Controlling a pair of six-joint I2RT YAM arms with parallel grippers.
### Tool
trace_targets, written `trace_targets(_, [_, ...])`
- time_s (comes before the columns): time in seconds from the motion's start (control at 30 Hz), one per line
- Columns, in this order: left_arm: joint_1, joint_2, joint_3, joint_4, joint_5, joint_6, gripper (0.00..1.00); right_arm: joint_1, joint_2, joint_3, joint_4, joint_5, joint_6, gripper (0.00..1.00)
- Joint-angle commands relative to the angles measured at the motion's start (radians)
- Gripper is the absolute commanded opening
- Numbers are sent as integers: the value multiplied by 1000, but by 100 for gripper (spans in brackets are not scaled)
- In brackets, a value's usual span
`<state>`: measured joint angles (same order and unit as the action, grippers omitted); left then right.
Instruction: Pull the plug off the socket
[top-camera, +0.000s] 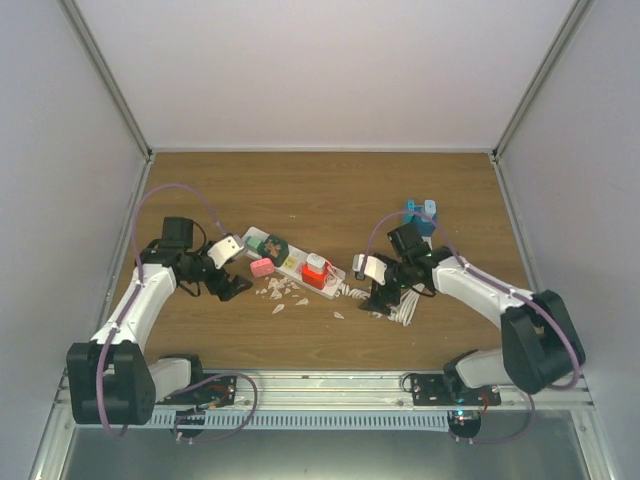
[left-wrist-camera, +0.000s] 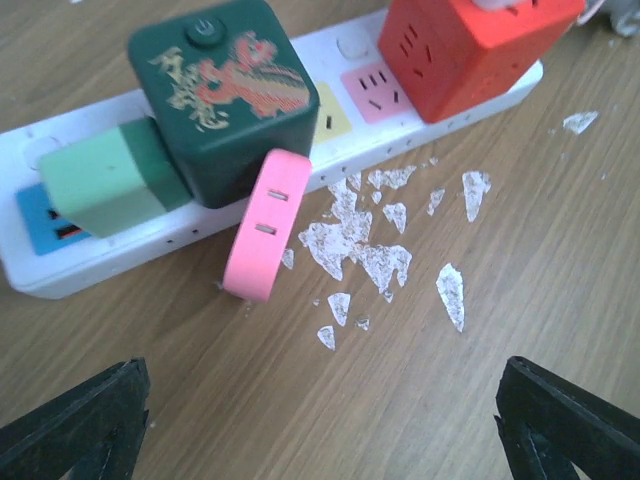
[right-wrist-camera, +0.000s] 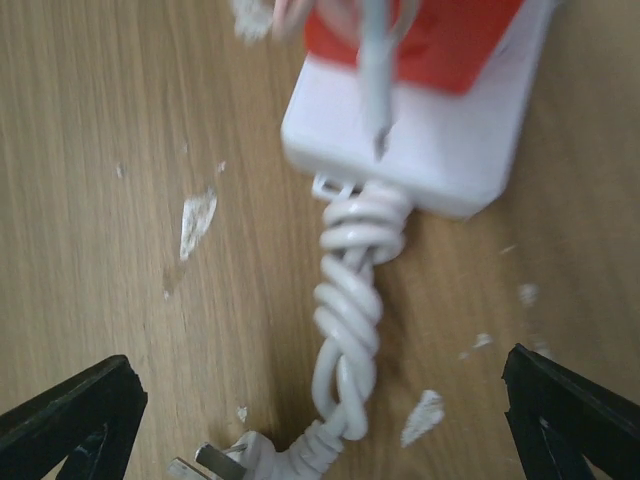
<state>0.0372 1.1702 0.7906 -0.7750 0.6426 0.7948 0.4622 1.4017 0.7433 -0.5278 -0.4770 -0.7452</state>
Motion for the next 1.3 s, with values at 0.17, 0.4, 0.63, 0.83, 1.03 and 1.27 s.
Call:
trace_targets(0.17, [-89,1,-125,300,-69,-18,87,-11,-89,248,-73,-53,222,100])
trace_targets(0.4, [-122,42,-159,416,-68,-30,81,6,77,579,-51,-65,348,100])
trace_targets(0.63, [-128,67,-189,513,-68,-50,73,118,303,808,-25,7,450,98])
trace_targets(0.83, [-128,72,-229,555,-50,-20,64,251,517,970,-68,84,446,95])
trace_targets(1.03, [-128,59,-271,614,-40,-11,58,309,668,1070,-95,124,458,93])
trace_targets(1.27, [-128,68,-267,634,-30,-14,54,351,770,1127,-120,217,468,93])
